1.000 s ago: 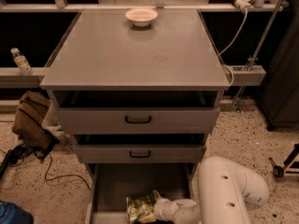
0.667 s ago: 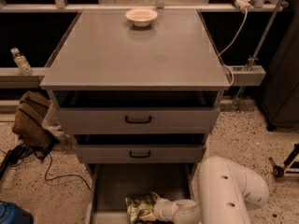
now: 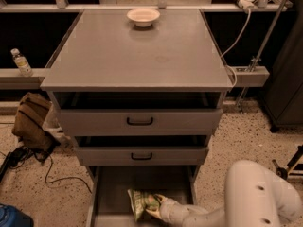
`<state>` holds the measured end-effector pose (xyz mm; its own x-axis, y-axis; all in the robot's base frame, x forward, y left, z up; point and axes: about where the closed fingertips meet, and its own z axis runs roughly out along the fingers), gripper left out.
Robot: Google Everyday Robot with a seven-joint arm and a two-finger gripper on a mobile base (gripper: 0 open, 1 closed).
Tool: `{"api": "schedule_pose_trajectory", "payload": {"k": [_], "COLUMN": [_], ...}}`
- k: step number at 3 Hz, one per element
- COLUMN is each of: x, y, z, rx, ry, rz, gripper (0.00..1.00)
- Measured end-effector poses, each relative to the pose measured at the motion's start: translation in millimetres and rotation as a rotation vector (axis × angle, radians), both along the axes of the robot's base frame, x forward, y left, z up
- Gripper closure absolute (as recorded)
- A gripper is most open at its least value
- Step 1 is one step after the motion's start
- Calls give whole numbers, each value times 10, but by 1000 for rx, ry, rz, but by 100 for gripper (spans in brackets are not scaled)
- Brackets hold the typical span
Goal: Pick green jalapeno chip bag from bottom drawer and place on counter
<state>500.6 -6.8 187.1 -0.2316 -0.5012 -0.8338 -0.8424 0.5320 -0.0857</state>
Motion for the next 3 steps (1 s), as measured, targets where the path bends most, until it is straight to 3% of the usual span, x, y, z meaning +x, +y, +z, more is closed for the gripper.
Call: {"api": "schedule_pose_trajectory", "payload": {"k": [1, 2, 3], "x": [-95, -424, -406], "y": [-229, -238, -198], "z": [916, 1066, 1151], "rx": [43, 17, 17], "ry": [-178, -214, -215], "rz": [-47, 3, 9], "gripper": [100, 100, 100]}}
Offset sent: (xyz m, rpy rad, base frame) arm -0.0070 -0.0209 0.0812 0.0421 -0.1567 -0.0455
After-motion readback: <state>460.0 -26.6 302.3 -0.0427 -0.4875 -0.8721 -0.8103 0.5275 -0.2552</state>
